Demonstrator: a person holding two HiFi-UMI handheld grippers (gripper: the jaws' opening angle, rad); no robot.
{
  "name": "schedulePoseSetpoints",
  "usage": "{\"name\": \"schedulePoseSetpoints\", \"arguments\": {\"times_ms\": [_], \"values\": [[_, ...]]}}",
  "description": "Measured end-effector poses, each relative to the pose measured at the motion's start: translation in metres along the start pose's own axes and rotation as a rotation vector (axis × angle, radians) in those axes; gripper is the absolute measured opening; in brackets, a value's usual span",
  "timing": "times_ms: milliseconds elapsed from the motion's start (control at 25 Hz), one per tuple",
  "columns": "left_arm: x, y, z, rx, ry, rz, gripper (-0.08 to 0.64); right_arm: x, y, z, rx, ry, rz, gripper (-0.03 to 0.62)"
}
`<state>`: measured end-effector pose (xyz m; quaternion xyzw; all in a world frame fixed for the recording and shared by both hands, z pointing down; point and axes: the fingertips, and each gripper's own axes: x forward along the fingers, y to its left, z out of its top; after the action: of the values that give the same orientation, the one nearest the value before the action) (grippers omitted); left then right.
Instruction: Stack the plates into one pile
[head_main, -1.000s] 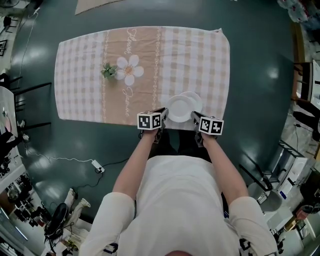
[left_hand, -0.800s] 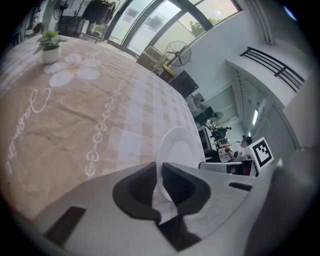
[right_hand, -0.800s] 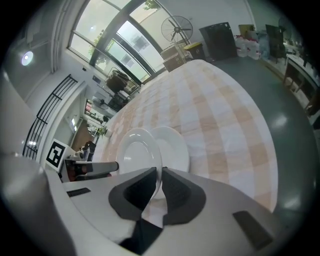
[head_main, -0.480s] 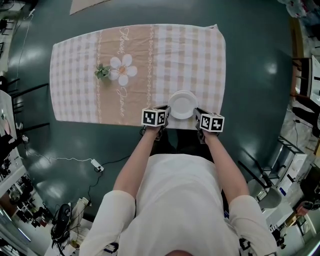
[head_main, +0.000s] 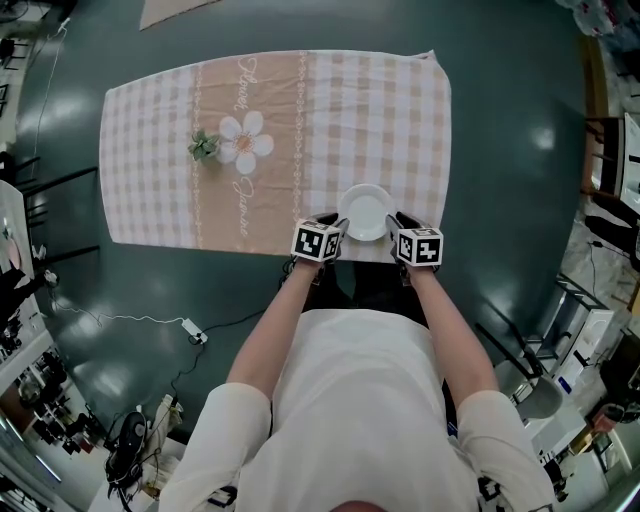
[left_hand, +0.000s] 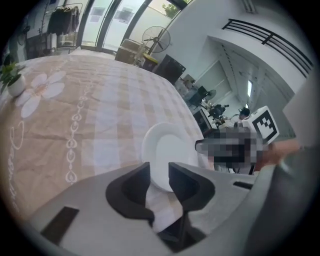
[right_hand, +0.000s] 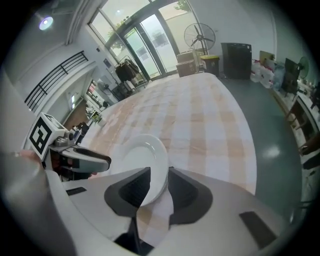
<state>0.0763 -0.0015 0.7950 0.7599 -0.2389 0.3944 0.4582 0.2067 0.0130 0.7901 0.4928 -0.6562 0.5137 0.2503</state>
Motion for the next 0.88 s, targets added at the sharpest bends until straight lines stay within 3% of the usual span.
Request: {"name": "schedulePoseSetpoints", "arguments": {"times_ms": [680, 880], "values": [[-0.067, -0.005, 0.021, 0.125, -0.108, -0.024, 0.127, -0.048, 0.037, 0.025, -0.088, -0.129, -0.061, 0.121], [-0.107, -0.018, 0.028, 0.214, -0.182, -0.044, 0.123, -0.069, 0.070, 0.031, -0.131, -0.183, -0.077, 0.104]]}}
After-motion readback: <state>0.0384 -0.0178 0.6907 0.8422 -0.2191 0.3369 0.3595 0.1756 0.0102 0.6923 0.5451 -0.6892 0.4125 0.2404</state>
